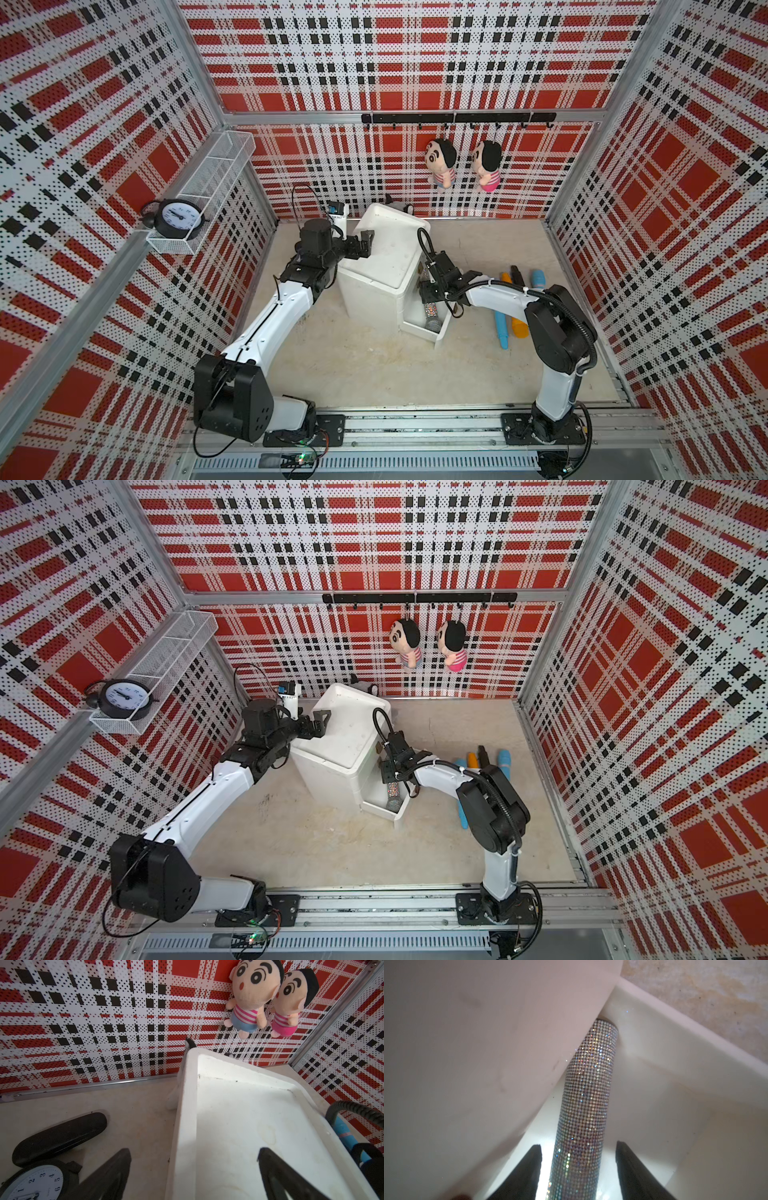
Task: Take the microphone out of the drawer
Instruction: Pick up the microphone from the drawer.
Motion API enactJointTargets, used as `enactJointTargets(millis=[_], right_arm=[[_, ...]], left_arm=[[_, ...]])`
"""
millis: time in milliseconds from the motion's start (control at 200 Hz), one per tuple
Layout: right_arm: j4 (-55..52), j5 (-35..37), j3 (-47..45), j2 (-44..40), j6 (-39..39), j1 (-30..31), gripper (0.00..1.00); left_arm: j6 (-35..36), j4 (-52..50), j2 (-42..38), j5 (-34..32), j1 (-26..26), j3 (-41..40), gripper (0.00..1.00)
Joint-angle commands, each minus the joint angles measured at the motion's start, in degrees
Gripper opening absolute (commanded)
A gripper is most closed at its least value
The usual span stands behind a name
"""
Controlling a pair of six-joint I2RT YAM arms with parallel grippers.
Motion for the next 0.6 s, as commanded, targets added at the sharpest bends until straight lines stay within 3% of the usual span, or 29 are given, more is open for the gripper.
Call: enactJointTargets(millis=[0, 596], right_arm=[[-0.5, -1.6, 1.2, 2.8, -1.3, 0.6, 0.60], [-7.1, -0.2, 9.0, 9.8, -2.3, 0.6, 0.59]], left_arm=[[-0.2, -3.5, -0.4, -0.7, 0.3, -1.2, 0.98], [-0.7, -3.1, 0.0, 0.2, 1.5, -1.0, 0.98]])
